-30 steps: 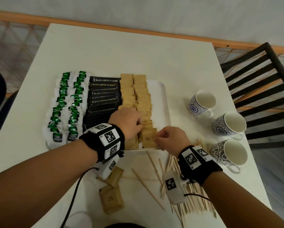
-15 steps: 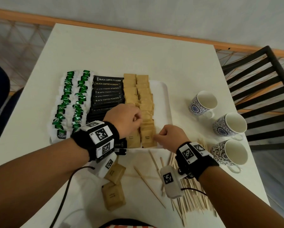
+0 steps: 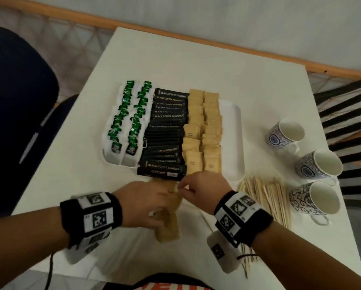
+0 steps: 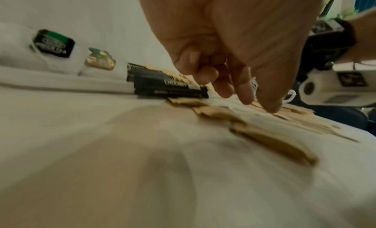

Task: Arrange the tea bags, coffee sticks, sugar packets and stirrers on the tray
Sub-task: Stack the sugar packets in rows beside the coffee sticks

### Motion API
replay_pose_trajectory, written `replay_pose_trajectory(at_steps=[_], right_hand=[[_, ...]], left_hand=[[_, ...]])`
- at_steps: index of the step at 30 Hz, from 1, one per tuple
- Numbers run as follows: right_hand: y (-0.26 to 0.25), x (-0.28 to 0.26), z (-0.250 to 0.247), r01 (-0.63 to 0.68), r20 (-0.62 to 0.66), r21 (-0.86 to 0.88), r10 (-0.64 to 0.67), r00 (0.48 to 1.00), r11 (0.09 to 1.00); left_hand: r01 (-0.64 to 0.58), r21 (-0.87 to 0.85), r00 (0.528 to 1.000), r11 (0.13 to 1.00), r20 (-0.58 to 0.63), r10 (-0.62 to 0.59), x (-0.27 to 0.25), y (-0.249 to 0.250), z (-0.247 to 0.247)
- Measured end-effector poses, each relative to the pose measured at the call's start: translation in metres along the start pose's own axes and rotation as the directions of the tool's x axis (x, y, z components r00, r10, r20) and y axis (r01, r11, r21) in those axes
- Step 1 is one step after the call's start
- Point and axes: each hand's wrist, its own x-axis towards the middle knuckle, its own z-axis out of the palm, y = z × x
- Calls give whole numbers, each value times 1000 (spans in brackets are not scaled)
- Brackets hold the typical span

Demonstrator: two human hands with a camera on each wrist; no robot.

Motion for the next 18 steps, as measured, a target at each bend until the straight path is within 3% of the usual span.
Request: replay_pose_trajectory(at_steps=[6,15,18], right_hand=[[-15,9,16,2,16,-177,0,1000,984],[-15,5,18,-13,62,-91,18,998,996],[-12,0,17,-27,67,-51,30,997,998]], left_hand=[[-102,73,995,992,-1,102,-8,6,26],[-221,295,973,930,-1,231,-7,10,37],[-235,391,958,890,-64,281,-6,12,33]])
